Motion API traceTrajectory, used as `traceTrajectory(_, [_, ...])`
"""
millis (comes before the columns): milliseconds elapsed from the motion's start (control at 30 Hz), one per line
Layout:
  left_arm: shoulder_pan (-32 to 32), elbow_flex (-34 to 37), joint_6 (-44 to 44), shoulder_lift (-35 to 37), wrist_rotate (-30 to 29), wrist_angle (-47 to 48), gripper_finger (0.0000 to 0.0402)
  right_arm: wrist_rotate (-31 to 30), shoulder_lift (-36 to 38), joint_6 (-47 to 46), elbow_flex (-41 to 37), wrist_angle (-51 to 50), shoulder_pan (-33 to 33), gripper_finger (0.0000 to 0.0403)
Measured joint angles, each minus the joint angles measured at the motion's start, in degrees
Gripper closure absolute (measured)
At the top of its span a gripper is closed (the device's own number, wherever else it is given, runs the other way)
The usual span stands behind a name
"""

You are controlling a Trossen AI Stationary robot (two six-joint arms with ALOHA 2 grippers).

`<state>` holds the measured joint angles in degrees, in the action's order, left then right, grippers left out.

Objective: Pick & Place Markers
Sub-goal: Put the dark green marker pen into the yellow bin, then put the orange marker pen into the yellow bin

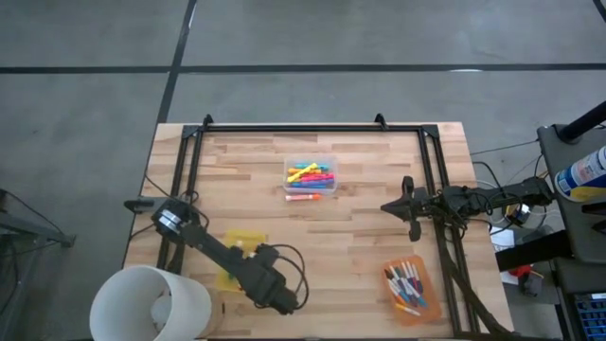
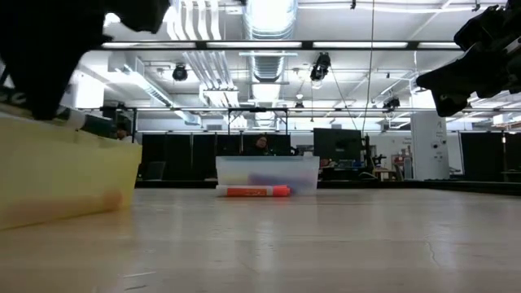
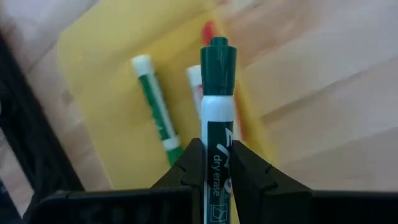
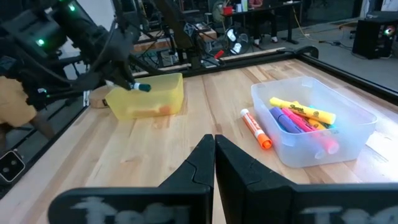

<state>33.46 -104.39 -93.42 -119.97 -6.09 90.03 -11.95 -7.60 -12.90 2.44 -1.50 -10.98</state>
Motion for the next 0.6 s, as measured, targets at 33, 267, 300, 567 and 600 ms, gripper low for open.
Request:
traceTrajectory(33, [0.17, 0.86, -1.16, 0.13, 0.01, 0.13, 0.0361, 0.01, 0.00, -0.01, 0.01, 0.00, 0.00, 0.0394])
traceTrajectory(267, [0.36, 5.96, -3.95, 0.21, 0.20, 0.05, 0.0361, 0.01, 0.00, 0.01, 0.01, 0.02, 0.00, 0.0394])
traceTrajectory(300, [0.25, 6.33, -4.06, 0.21, 0.20, 0.01, 0.0361, 0.01, 0.00, 0.01, 0.00, 0.02, 0.00, 0.0394])
traceTrajectory(567, [-0.03, 7.07, -0.27, 0.23, 0.22, 0.01, 0.0219, -0.02, 0.00, 0.00, -0.01, 0.02, 0.00, 0.0394])
traceTrajectory(600, [-0.07, 6.91, 0.51, 0.23, 0.24, 0.01, 0.0200, -0.02, 0.00, 0.00, 0.01, 0.02, 0.00, 0.0394])
